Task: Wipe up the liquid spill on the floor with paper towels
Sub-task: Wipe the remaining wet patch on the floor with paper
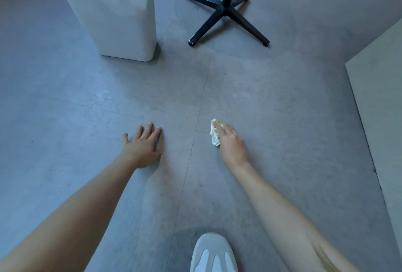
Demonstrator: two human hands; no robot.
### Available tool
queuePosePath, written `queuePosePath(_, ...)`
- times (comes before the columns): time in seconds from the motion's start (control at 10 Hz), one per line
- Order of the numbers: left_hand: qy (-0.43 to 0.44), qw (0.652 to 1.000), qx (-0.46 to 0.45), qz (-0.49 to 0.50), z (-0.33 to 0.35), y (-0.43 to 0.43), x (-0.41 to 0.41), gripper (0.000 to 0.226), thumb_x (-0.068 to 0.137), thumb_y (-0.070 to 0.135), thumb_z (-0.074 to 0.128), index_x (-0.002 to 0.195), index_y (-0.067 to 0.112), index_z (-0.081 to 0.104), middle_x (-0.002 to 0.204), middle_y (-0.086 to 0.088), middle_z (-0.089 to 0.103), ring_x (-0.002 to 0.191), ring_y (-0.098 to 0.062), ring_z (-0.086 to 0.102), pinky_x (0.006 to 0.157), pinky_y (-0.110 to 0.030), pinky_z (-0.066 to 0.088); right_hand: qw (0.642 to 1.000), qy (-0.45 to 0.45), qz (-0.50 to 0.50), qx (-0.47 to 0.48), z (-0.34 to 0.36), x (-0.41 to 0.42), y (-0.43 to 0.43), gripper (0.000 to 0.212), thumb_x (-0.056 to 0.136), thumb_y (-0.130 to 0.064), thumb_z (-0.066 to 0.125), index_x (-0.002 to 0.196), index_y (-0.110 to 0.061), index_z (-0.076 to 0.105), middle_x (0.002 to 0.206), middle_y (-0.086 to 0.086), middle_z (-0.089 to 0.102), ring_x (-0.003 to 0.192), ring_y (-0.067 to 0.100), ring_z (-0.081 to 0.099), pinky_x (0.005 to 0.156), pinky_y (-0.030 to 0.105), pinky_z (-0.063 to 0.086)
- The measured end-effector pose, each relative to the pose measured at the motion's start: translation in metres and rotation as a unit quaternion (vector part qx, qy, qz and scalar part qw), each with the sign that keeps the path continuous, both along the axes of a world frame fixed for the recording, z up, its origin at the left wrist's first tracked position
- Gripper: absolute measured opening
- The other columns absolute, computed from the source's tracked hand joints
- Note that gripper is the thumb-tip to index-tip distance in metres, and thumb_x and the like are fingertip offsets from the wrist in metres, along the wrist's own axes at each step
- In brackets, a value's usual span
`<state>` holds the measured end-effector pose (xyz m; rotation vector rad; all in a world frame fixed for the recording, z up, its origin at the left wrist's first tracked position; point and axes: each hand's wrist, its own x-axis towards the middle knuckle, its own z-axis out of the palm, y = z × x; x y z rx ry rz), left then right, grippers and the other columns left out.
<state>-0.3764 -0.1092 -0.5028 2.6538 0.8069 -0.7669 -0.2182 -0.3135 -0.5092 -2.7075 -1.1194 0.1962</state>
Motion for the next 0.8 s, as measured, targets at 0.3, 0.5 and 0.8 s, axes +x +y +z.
queuePosePath(0.3,-0.005,1.0,-0.003,-0.008,0.001,0.001,-0.002,0.071,0.098,0.045,0.038,0.153,0.032,-0.004,0.16,0.004,-0.015,0.148,-0.021,-0.009,0.114,-0.057,0.004,0.965,-0.223,0.099,-0.094,0.009,0.037,-0.004,0.038,0.073,-0.005,0.04,0.096,-0.002,0.07,0.096,0.017,0.069,0.093,0.034,0.067,0.077,0.038,0.056)
queuePosePath(0.5,-0.005,1.0,-0.008,-0.007,0.002,0.003,-0.003,0.071,0.097,0.044,0.039,0.153,0.032,-0.004,0.16,0.004,-0.015,0.148,-0.021,-0.008,0.114,-0.057,0.004,0.971,-0.141,0.119,-0.15,-0.009,0.0,-0.006,0.055,0.056,0.004,0.072,0.11,0.004,0.067,0.116,0.026,0.064,0.109,0.041,0.061,0.086,0.044,0.054)
queuePosePath(0.8,-0.009,1.0,-0.008,-0.013,-0.001,0.004,-0.004,0.071,0.097,0.044,0.039,0.152,0.032,-0.005,0.16,0.003,-0.016,0.148,-0.021,-0.009,0.114,-0.058,0.005,0.991,-0.081,0.107,0.029,0.002,0.024,-0.021,0.043,0.053,0.004,0.081,0.092,-0.011,0.073,0.095,0.002,0.072,0.076,0.025,0.067,0.056,0.025,0.054)
